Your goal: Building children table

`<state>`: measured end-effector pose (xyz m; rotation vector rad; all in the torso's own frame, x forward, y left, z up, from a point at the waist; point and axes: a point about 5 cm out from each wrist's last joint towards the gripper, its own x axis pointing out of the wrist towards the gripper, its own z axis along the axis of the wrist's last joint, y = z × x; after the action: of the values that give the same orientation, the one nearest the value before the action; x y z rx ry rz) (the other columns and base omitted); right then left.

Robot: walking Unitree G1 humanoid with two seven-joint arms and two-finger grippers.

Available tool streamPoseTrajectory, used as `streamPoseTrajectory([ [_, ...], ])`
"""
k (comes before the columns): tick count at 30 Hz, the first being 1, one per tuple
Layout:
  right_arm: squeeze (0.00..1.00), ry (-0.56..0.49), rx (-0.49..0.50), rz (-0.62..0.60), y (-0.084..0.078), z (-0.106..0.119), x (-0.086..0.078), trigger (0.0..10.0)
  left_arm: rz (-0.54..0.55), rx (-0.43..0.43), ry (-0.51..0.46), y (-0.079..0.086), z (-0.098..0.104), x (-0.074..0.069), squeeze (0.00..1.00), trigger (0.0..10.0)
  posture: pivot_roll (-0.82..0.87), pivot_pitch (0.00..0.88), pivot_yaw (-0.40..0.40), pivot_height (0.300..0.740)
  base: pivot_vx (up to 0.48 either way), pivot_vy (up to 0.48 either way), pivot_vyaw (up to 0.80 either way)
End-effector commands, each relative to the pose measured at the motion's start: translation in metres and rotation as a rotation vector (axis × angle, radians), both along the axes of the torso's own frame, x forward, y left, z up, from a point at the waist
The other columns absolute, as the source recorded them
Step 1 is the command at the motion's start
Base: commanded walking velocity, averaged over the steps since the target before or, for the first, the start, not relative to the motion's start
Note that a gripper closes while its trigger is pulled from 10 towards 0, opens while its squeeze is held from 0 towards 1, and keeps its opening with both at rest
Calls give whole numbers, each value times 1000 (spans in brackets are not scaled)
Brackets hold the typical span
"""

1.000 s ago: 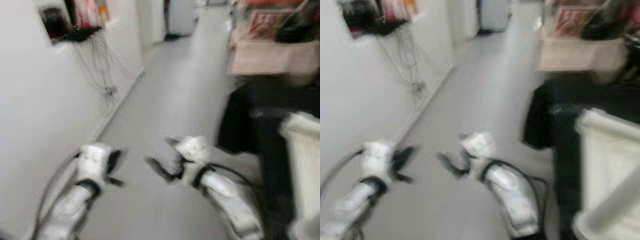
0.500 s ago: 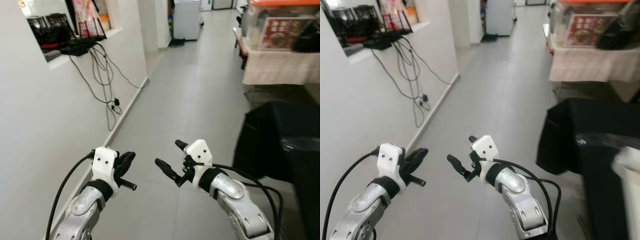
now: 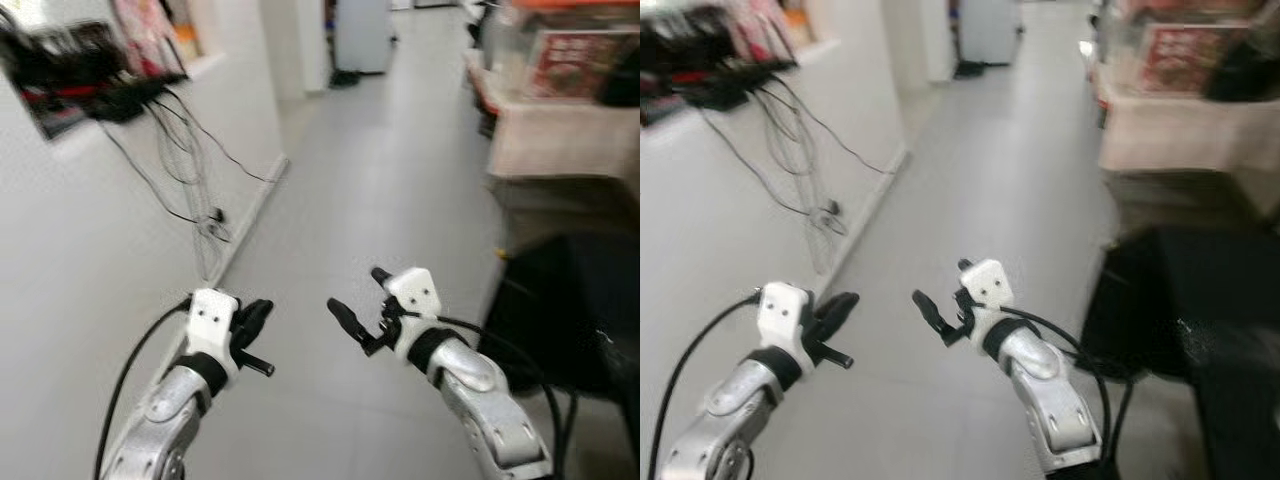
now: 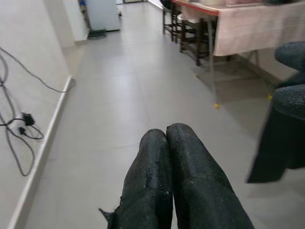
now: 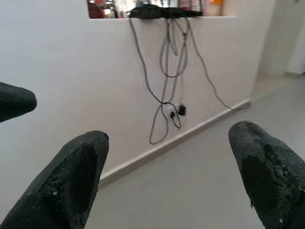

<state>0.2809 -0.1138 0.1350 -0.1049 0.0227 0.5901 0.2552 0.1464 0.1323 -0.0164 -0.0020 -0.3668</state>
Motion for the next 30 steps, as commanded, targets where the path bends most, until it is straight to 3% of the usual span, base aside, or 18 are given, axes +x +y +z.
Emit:
streamPoseTrajectory([
  [1, 0, 12, 0, 2, 4, -2, 1, 10000, 12, 16, 23, 6, -5, 0, 0, 10000, -50, 0, 55, 740, 300, 0, -800],
  [10, 0, 48, 35, -3, 3, -7, 2, 10000, 29, -11, 44, 7, -6, 4, 0, 10000, -56, 0, 47, 740, 33, 0, -800],
  [15, 0, 58, 36, -3, 3, -9, 4, 10000, 78, -53, 36, 11, -5, 14, 0, 10000, -84, 0, 38, 740, 0, 0, -800],
  [24, 0, 59, 36, 2, 3, -10, 7, 10000, 44, 7, 20, 7, -4, 20, 0, 10000, -85, 0, 39, 740, 0, 0, -800],
  [30, 0, 60, 41, 7, 4, -10, 9, 10000, 60, -2, 21, 8, -5, 22, 0, 10000, -84, 0, 37, 740, 0, 0, -800],
])
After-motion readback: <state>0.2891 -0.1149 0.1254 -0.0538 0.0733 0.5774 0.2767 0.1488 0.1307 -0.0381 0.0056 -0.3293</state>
